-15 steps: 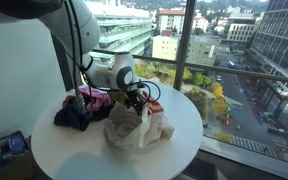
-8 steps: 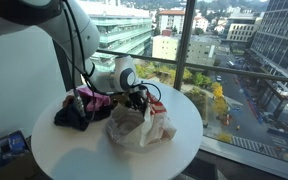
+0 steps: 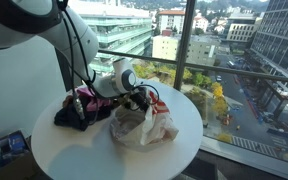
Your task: Pick up the black shirt from the plastic and put it on the table, pick up the peach shirt from the plastic and put it on the table, pick up the pink shirt from the plastic and put it on the table, pick up the green apple toy from the plastic and put it on the table
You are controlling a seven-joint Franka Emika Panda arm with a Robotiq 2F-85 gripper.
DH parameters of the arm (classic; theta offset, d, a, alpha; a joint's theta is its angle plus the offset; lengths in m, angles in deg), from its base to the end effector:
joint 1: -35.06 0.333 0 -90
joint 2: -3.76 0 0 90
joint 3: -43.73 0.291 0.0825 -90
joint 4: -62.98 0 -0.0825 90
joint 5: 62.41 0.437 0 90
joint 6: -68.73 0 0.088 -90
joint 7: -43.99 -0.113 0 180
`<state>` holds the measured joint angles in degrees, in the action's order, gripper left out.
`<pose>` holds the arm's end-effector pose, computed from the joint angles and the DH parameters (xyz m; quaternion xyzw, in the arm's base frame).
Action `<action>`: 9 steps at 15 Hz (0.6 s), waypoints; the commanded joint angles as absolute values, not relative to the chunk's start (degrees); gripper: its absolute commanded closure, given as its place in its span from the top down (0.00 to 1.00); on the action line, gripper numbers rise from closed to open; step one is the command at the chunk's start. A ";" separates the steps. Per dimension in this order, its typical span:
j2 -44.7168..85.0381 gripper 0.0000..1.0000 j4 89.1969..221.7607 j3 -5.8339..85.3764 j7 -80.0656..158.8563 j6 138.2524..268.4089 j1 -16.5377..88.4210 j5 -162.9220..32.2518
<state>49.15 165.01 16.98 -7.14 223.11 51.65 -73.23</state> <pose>0.6807 -0.1066 0.1023 0.9076 -0.3569 0.1529 0.1600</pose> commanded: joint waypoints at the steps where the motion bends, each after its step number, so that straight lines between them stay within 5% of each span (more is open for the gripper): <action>1: 51.90 1.00 162.66 13.67 -12.29 223.32 54.18 -76.69; 9: 51.76 1.00 162.50 16.04 -11.62 222.30 52.11 -75.74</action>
<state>51.19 163.91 15.24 -10.58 222.93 53.19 -75.37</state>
